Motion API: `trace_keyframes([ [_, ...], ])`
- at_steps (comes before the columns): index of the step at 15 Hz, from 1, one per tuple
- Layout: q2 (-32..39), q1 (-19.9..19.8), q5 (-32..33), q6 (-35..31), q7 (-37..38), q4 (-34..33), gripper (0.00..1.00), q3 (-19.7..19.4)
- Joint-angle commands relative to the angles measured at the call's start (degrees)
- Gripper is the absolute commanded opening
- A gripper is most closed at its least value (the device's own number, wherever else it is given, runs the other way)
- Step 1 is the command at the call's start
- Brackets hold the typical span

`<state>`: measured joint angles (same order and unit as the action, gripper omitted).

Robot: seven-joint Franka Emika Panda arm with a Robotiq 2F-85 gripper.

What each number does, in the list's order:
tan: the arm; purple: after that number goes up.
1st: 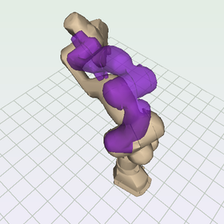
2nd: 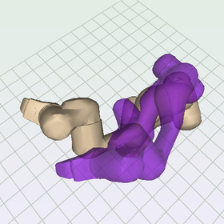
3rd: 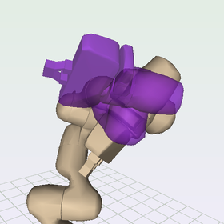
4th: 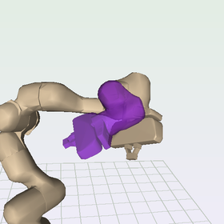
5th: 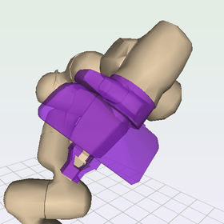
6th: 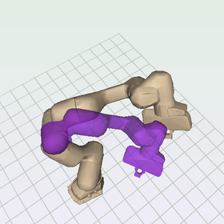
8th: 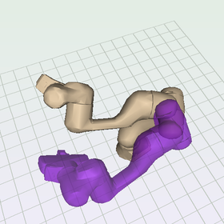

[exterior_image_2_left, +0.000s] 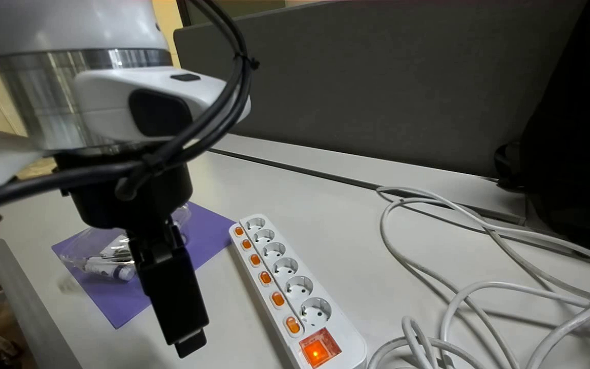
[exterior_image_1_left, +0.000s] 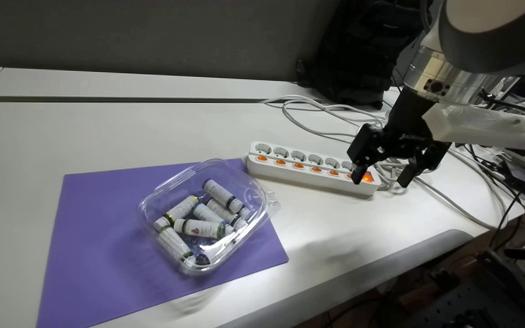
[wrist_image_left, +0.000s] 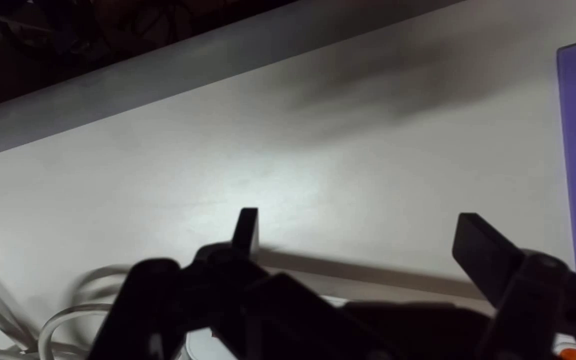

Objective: Turn on the second switch from the right

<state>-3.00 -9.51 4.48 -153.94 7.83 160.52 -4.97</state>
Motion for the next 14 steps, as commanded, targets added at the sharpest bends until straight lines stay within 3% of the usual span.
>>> trace_keyframes([
  [1,1.8,1.2,-3.4,-0.7,-1.8,-2.3,1.00,-0.7],
  [7,5.8,2.5,-10.9,-2.8,-5.5,-7.6,1.00,-0.2],
  [8,6.6,2.6,-12.0,-3.3,-6.0,-8.6,0.75,-0.1],
  [10,8.6,2.8,-12.8,-4.0,-6.1,-10.8,0.69,0.0],
  [14,12.9,3.0,-10.3,-4.9,-4.2,-15.0,0.38,-0.6],
])
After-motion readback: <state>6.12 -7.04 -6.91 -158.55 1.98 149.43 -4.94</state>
